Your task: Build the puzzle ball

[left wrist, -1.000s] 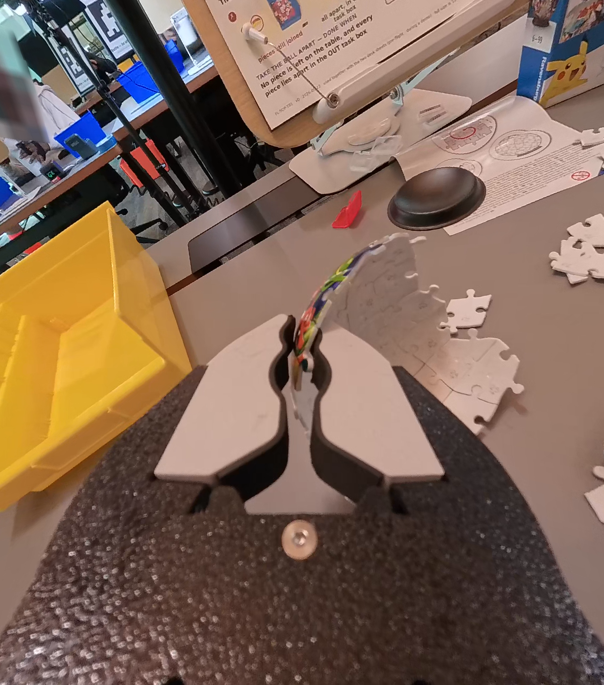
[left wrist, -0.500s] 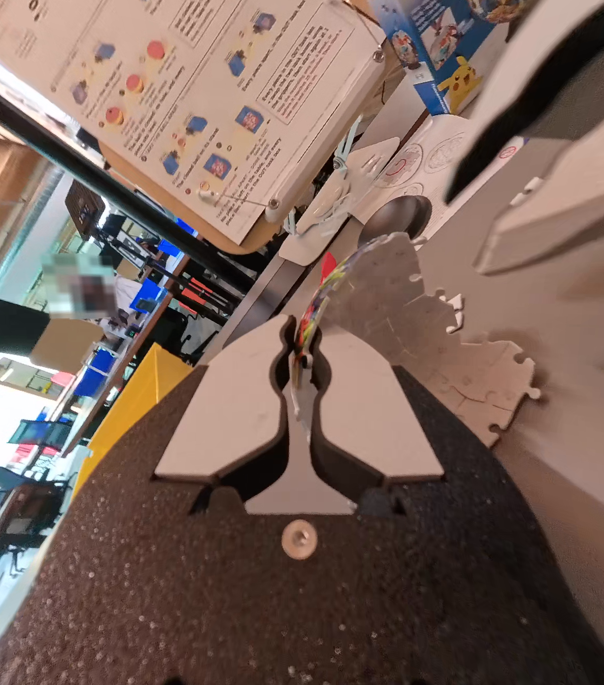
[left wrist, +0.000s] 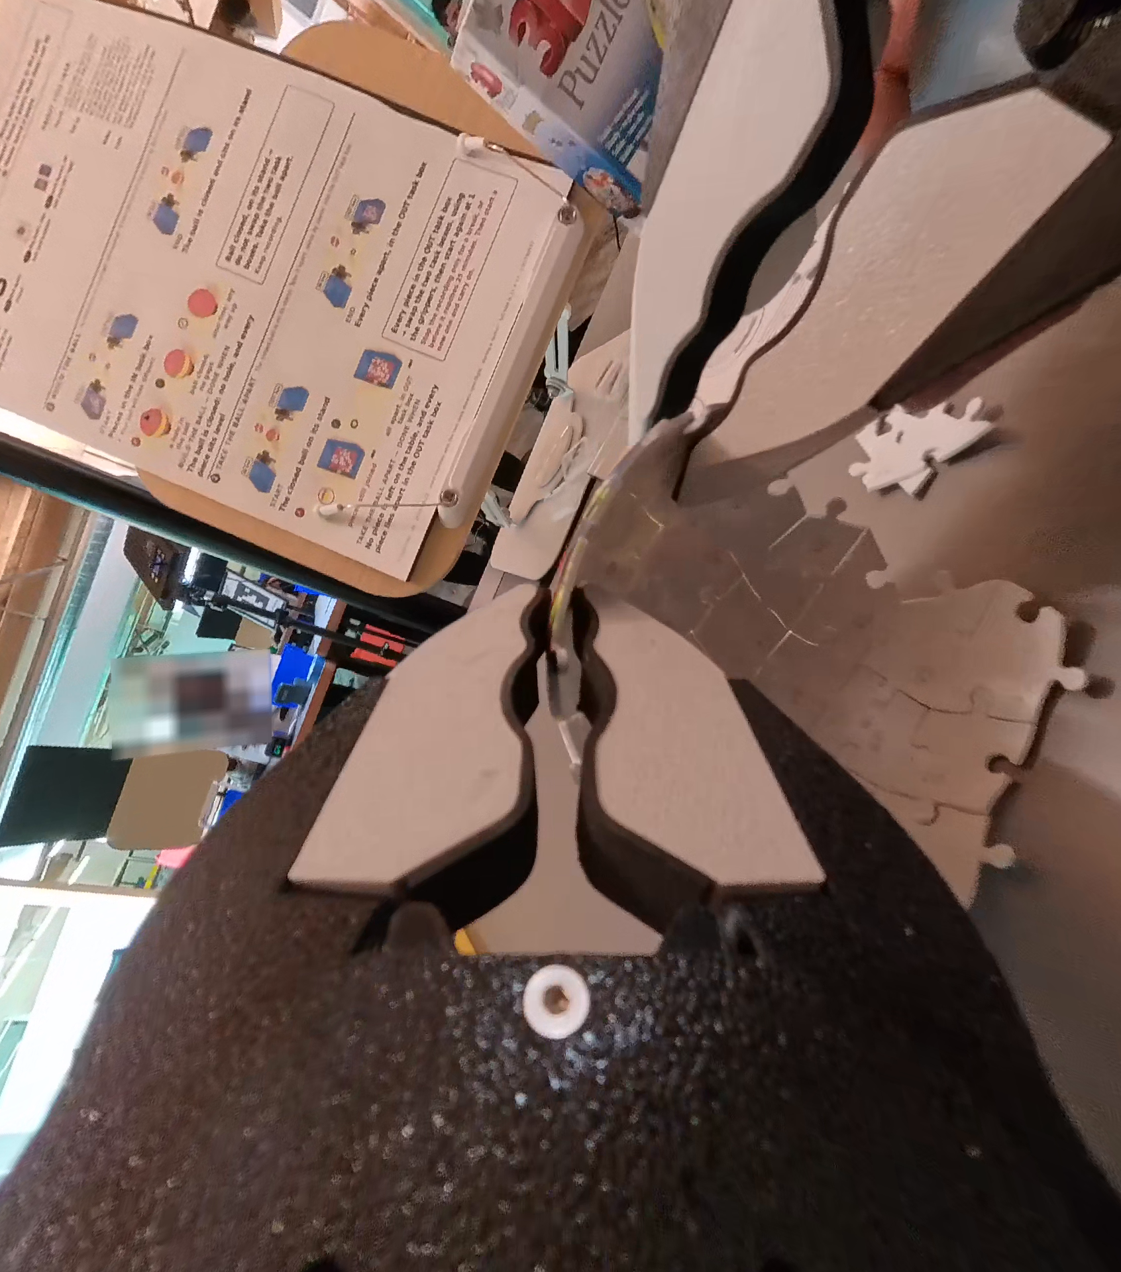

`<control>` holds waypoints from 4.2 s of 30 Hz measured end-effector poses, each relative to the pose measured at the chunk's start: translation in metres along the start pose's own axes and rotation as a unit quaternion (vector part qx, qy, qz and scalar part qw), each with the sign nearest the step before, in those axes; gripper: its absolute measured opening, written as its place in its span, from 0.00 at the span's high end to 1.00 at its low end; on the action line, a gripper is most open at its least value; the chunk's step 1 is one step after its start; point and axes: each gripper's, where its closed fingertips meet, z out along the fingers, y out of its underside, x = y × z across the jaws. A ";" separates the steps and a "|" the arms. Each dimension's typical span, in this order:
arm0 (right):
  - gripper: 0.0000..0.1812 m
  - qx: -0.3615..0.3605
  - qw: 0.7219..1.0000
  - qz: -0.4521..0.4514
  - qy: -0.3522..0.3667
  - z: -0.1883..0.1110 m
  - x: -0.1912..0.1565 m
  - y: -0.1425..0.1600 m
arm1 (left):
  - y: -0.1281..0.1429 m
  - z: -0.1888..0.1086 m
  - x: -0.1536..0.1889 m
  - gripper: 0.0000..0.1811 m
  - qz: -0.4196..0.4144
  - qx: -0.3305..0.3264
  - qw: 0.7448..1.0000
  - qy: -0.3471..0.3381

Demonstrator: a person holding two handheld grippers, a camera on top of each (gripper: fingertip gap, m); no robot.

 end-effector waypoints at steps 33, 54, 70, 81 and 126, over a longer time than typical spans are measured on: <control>0.98 0.014 0.979 -0.042 0.198 -0.029 0.027 0.018 | 0.054 -0.085 0.120 0.82 -0.378 -0.273 0.847 0.254; 0.98 0.018 0.980 -0.034 0.197 -0.029 0.027 0.020 | 0.013 -0.075 0.143 0.77 -0.409 -0.226 0.836 0.289; 0.98 0.011 0.975 -0.067 0.212 -0.035 0.023 0.015 | 0.007 -0.040 0.129 0.86 -0.477 -0.225 0.834 0.159; 0.98 -0.007 0.970 -0.050 0.238 -0.047 0.017 0.017 | -0.003 -0.016 0.134 0.86 -0.544 -0.250 0.789 0.136; 0.97 -0.002 0.974 -0.045 0.221 -0.053 0.005 0.014 | 0.001 -0.031 0.096 0.91 -0.466 -0.192 0.858 0.103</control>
